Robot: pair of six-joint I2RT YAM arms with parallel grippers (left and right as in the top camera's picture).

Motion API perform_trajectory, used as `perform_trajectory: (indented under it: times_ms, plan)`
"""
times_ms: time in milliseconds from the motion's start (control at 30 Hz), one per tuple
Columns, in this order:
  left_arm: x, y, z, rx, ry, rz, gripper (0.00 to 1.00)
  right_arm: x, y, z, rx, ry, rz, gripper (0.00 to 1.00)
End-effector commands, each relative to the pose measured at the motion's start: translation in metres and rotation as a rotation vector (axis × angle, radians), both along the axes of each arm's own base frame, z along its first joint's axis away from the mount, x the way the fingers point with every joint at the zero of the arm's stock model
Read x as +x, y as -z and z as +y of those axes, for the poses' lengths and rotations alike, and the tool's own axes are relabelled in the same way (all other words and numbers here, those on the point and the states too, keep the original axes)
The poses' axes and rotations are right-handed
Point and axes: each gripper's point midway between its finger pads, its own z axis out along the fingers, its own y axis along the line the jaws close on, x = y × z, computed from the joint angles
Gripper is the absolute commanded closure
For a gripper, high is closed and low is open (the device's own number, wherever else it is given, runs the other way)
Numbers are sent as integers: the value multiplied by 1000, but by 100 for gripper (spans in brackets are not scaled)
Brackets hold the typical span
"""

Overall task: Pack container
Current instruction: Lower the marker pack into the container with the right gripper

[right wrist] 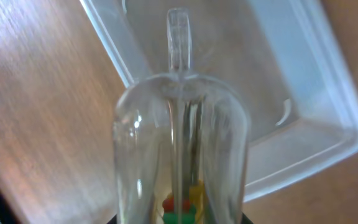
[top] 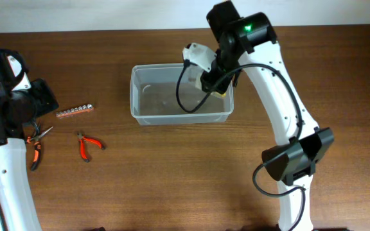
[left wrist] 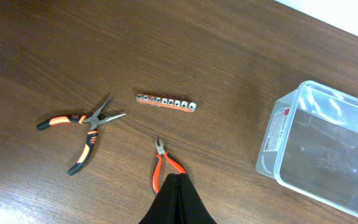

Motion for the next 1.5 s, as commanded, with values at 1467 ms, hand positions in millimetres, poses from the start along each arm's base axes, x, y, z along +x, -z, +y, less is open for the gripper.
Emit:
perform_trajectory:
  times_ms: [1467]
  plan:
    - [-3, -4, -8, -4, 67, 0, 98, 23, 156, 20, 5, 17, 178, 64]
